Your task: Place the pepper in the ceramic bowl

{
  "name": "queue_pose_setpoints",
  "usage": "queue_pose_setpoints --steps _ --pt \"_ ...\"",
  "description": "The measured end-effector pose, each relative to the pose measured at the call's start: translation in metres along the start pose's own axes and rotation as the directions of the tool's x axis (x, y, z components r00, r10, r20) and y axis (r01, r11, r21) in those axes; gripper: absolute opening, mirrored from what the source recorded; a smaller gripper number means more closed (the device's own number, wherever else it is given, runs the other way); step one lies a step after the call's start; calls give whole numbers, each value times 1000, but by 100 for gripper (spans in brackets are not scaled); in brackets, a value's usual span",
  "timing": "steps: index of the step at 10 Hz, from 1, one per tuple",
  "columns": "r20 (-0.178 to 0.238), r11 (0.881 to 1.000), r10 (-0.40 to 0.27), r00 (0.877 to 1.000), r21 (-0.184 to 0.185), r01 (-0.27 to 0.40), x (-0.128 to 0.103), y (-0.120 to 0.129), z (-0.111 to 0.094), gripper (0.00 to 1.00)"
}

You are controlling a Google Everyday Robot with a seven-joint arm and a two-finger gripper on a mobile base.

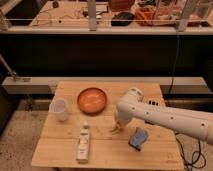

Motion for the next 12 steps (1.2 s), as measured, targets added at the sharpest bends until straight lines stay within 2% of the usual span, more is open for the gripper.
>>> queue_pose_setpoints --steps 2,5,7,10,12 --pt "-11 1000 -2 1000 4 2 2 -11 -3 0" --pt "-19 1000 1 1000 8 -1 18 -31 -3 0" --pt "-19 1000 0 1000 14 0 19 -41 -8 0" --pt "-21 1000 -2 1000 26 2 36 -66 -9 0" --pt "-17 1000 3 1000 27 -3 39 -73 -11 0"
